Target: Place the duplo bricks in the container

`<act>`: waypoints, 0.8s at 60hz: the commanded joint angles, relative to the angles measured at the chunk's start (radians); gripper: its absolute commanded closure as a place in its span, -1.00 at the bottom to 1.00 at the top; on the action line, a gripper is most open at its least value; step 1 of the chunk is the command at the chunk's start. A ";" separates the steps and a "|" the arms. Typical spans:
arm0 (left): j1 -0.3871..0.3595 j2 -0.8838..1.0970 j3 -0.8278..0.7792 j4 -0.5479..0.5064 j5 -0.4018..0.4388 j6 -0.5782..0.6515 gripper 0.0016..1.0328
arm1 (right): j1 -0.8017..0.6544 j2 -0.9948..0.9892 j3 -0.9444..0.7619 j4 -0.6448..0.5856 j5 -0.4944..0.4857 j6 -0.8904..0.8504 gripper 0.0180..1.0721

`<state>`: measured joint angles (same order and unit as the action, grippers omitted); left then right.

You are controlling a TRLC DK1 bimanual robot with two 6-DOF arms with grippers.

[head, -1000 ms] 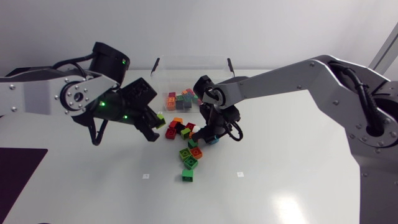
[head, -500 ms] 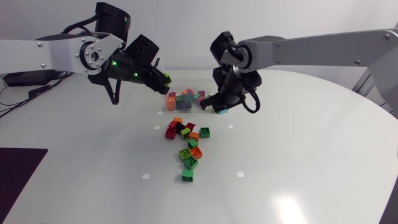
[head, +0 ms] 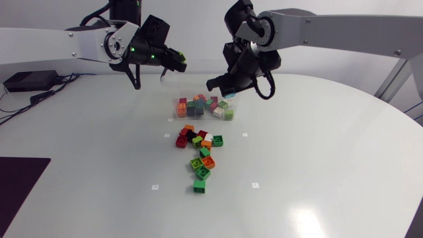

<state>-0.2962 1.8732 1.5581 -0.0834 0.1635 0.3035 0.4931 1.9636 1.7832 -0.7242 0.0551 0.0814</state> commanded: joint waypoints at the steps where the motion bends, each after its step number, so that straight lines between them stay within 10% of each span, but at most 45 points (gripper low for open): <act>1: 0.006 0.053 0.046 0.019 0.010 -0.038 0.50 | -0.014 0.021 0.050 0.014 -0.005 0.006 0.46; 8: -0.003 0.076 0.068 0.053 0.008 -0.038 0.13 | -0.014 0.031 0.070 0.022 -0.011 0.008 0.46; 16: -0.008 0.090 0.062 0.086 -0.024 -0.030 -0.89 | -0.024 0.032 0.068 0.055 -0.017 0.009 0.46; 48: 0.015 -0.281 -0.363 0.027 0.024 0.106 -0.89 | -0.083 0.208 0.286 0.108 -0.032 0.009 0.46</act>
<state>-0.2924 1.6413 1.2602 -0.0296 0.1680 0.3676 0.4171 2.1220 2.0232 -0.6243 0.0261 0.0814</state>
